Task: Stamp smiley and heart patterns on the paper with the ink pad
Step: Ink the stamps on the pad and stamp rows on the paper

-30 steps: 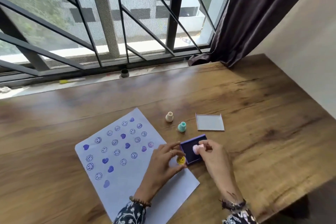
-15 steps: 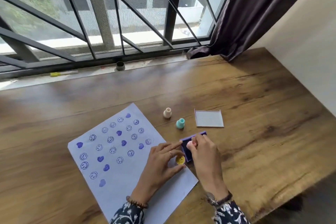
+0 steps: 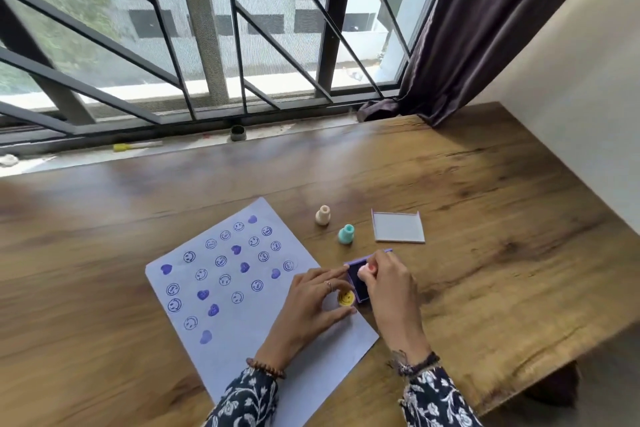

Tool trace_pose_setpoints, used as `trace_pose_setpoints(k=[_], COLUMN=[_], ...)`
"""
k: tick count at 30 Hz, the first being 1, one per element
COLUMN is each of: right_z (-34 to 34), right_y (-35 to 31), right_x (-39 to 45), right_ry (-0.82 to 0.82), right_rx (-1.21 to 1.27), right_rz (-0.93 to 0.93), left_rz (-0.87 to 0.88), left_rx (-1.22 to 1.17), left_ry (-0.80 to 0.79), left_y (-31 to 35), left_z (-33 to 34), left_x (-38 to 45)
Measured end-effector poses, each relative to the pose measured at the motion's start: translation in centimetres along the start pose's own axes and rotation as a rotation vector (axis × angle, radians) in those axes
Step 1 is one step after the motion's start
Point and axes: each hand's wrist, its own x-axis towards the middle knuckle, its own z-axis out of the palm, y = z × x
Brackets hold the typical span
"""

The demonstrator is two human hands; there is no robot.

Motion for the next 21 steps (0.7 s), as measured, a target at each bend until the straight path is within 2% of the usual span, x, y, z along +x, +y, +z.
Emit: trace_pose_setpoints(k=[4,7,9,11,13,15,17,21], right_z=[-0.5,-0.7,-0.5,0.2,1.1,1.9,2.7,4.2], right_y=[0.1,-1.5,-3.3,-4.8,-5.7,-6.4,-7.0,-9.0], right_x=[-0.3,-1.4,-2.5,-3.6,-4.4,-5.1,-5.8,-7.1], right_ry=[-0.011,-0.034,-0.196,-0.439,-0.602,-0.66,-0.632,-0.445], right_rx=[0.091,0.427,0.811,1.15,1.322,1.334,1.243,0.769], right_rz=[0.058,0.162,0.318,0.46,0.553,0.538,0.456,0.197], left_rz=[0.022,-0.023,-0.073,-0.131,-0.203,-0.262,-0.333,-0.409], left_rx=[-0.004,0.016,0.017,0.016,0.003,0.03,0.066,0.046], left_ry=[0.084,0.212,0.283,0.358,0.431,0.496,0.54,0.541], left_y=[0.6,0.1,-0.5,-1.1,-1.8,-2.6,-3.4,-4.1], left_z=[-1.9,-3.7,-5.0,-6.2,-7.6,-8.7,-9.4,-9.7], left_x=[-2.2,-5.1,-7.5,-9.9,-12.1,-13.9,-15.2,-16.0])
